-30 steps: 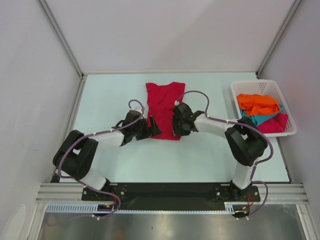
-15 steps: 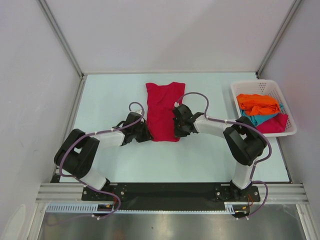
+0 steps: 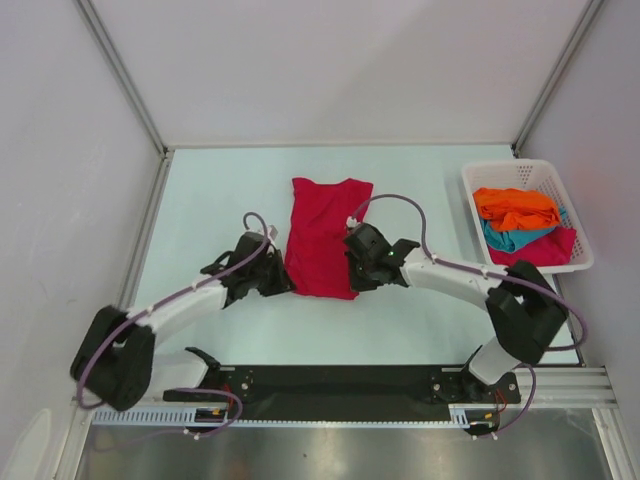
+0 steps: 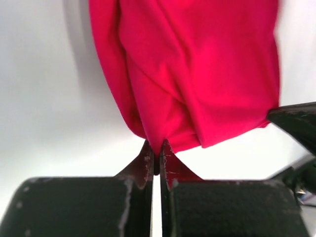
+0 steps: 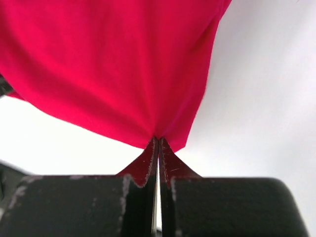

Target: Fold and stack the t-shirts

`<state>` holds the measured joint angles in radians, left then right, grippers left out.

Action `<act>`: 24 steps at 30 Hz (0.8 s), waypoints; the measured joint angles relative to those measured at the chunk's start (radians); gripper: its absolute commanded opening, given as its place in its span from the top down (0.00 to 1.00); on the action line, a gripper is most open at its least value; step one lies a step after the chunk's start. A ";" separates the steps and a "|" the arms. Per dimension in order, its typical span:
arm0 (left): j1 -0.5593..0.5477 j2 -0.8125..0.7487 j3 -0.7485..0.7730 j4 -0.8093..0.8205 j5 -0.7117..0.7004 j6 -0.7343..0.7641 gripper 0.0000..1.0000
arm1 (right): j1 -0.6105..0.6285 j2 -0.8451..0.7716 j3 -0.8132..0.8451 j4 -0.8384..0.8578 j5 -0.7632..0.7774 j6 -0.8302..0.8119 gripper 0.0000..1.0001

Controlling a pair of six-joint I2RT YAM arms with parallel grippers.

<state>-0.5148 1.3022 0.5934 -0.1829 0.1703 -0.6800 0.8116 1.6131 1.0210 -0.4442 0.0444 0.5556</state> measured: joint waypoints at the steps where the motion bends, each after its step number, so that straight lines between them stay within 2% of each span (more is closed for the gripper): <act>1: -0.004 -0.056 -0.001 -0.035 -0.002 0.000 1.00 | 0.014 -0.026 -0.004 -0.015 0.003 0.008 1.00; 7: -0.035 -0.387 0.003 -0.248 -0.011 -0.003 1.00 | 0.100 -0.208 -0.016 -0.125 0.047 0.084 1.00; 12: -0.044 -0.542 0.023 -0.416 -0.013 -0.028 1.00 | 0.158 -0.309 -0.014 -0.211 0.079 0.143 1.00; 16: -0.044 -0.546 0.046 -0.471 -0.024 -0.044 1.00 | 0.159 -0.309 0.023 -0.257 0.109 0.151 1.00; 24: -0.044 -0.293 0.187 -0.441 -0.069 -0.039 1.00 | 0.058 -0.091 0.283 -0.278 0.122 0.029 1.00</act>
<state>-0.5591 1.0088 0.7807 -0.6239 0.1017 -0.7185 0.8696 1.5223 1.3037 -0.7219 0.1665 0.5850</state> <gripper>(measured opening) 0.025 0.009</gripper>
